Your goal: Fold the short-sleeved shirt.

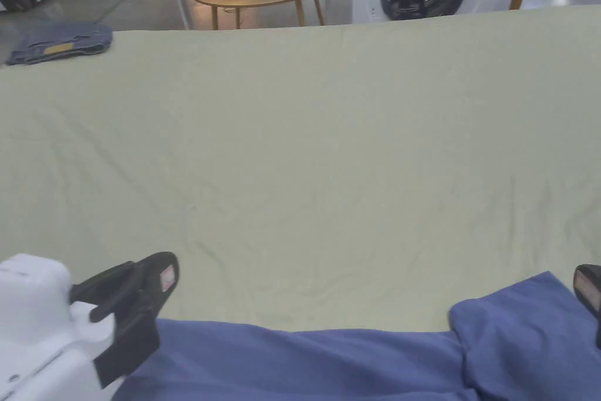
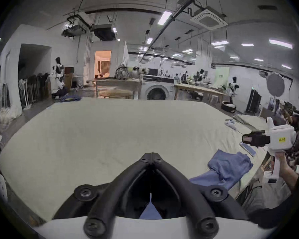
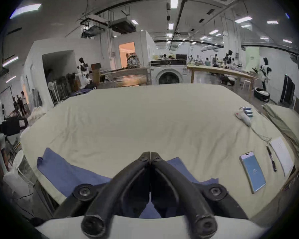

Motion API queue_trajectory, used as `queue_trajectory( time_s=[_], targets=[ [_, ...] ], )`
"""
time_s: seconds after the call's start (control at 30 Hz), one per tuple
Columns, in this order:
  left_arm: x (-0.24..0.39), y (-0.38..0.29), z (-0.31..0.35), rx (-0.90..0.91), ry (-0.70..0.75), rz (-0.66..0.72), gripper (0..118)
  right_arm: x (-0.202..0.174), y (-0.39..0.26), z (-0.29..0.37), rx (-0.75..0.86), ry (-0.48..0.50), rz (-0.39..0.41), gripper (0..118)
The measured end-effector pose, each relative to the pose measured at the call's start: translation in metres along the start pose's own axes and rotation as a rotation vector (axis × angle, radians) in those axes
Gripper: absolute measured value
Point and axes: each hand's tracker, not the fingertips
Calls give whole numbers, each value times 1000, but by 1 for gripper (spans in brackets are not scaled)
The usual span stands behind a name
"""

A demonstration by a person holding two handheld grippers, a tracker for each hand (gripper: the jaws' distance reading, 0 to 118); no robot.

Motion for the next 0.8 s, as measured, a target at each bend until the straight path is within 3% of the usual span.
queue_trajectory(
  time_s=[0.03,0.07,0.1,0.13,0.17,0.2,0.33,0.5,0.53,0.6,0.63,0.73,0.8],
  targets=[
    [-7,1,-1,-35,1,17,0,3,-5,-3,0,10,0,0],
    [-14,3,-3,-95,18,54,18,3,-6,-2,-3,13,2,0],
    [-27,3,-4,-177,22,118,48,3,-7,0,-10,16,10,0],
    [-44,-2,-4,-223,10,176,68,5,-10,3,-12,29,18,0],
    [-60,-9,-6,-256,-11,239,79,7,-14,5,-12,35,19,0],
    [-77,-16,-9,-279,-34,310,80,10,-17,6,-26,44,15,0],
    [-152,-71,-20,-311,-128,632,80,19,-34,4,-117,29,8,0],
    [-183,-123,-48,-369,-194,862,74,29,-45,5,-162,28,-51,0],
    [-182,-130,-51,-320,-291,936,67,30,-45,6,-164,23,-55,0],
    [-185,-140,-62,-274,-375,1035,17,30,-45,7,-165,16,-62,0],
    [-179,-141,-66,-282,-356,1035,4,31,-44,7,-165,14,-65,0],
    [-156,-143,-82,-354,-328,938,3,30,-43,8,-169,10,-67,0],
    [-157,-142,-79,-305,-354,1035,3,30,-42,10,-170,3,-60,0]
  ],
)
